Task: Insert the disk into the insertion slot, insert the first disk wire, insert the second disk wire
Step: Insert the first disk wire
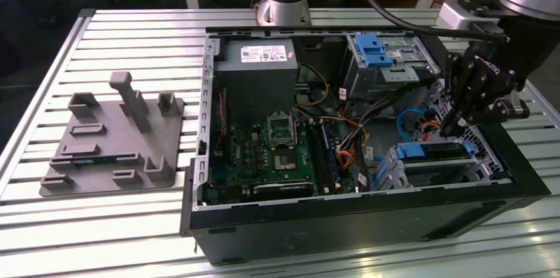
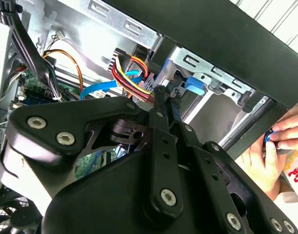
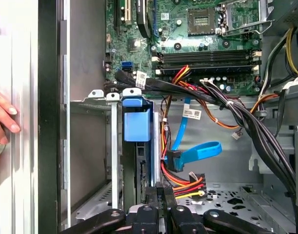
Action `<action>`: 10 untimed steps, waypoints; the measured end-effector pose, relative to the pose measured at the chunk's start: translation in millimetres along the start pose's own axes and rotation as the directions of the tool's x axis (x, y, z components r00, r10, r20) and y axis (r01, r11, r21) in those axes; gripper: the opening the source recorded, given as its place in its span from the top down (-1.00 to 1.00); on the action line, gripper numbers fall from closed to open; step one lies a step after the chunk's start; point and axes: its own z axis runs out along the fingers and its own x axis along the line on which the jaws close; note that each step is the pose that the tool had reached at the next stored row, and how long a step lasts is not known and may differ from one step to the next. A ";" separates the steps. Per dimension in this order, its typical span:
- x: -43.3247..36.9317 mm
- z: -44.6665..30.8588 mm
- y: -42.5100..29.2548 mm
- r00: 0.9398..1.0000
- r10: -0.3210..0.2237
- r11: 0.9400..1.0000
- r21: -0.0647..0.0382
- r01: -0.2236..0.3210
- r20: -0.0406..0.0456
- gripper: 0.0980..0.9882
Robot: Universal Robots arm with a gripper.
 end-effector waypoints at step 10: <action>9.9 1.6 0.9 0.999 0.000 1.000 0.001 0.000 0.036 0.85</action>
